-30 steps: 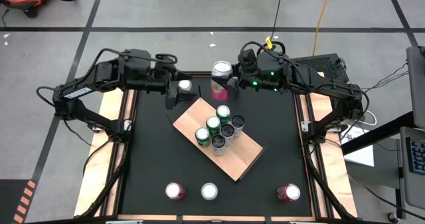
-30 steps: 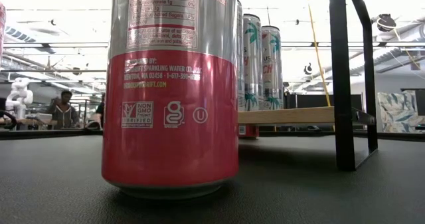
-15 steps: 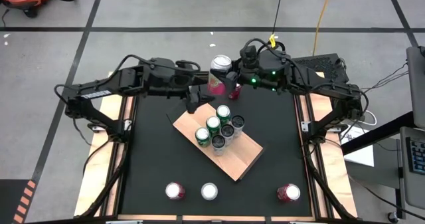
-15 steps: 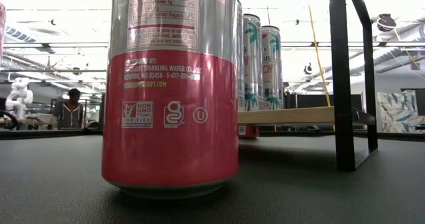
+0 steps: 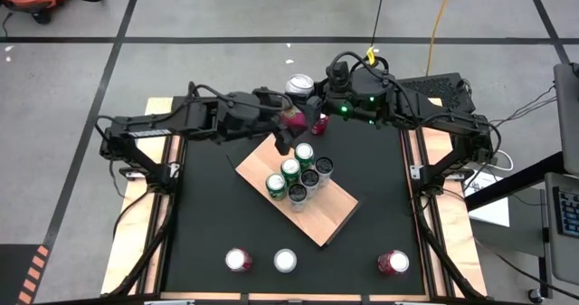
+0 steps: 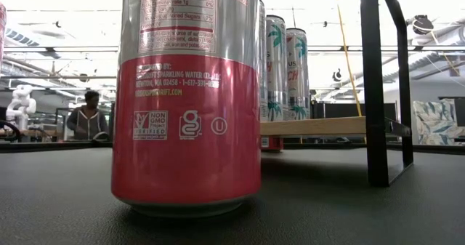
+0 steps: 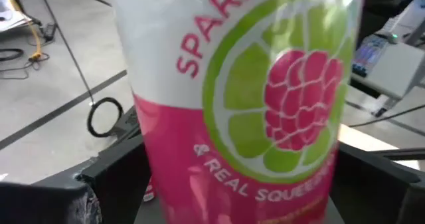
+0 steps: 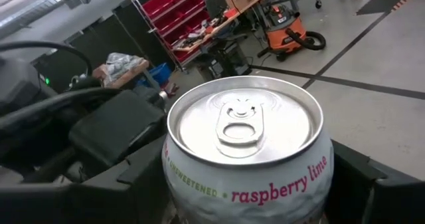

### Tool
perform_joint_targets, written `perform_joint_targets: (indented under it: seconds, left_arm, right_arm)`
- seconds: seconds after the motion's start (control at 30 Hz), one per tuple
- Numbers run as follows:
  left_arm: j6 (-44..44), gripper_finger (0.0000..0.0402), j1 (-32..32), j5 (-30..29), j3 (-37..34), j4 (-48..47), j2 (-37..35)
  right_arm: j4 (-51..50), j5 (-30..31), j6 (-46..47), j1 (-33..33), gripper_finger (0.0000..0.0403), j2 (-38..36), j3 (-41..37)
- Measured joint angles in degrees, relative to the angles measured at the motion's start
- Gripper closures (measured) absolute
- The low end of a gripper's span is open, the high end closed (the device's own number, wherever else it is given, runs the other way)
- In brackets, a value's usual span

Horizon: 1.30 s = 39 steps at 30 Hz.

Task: Place canned beverage on shelf
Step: Put the top right white and pink soda can on the shelf

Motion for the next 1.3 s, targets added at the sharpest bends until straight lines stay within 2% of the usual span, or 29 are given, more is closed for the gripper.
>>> perform_joint_targets:
  seconds: [0.2, 0.57, 0.77, 1.1, 1.3]
  left_arm:
    - [0.0, 0.0013, -0.8, -3.7, 0.0, 0.3, 0.5]
    - [-0.2, 0.0101, -1.8, -4.5, 0.0, 1.5, 0.5]
    - [-0.2, 0.0107, -1.8, -4.4, 0.0, 1.5, 0.5]
    - [0.9, 0.0109, -2.2, -3.7, 0.0, 3.1, 0.3]
    - [2.6, 0.011, -2.2, -3.7, 0.0, 4.0, 0.3]
  right_arm:
    - [-0.2, 0.0, 0.4, 0.0, 0.0131, 0.0, 0.0]
    - [-0.7, -0.1, 0.4, 0.0, 0.0131, 0.0, 0.0]
    - [-0.9, 0.0, 0.4, 0.0, 0.0127, 0.0, 0.0]
    - [-2.3, -1.6, 2.5, -0.1, 0.0062, -2.2, 0.0]
    - [-3.5, -1.8, 2.2, -0.2, 0.0047, -4.1, 0.0]
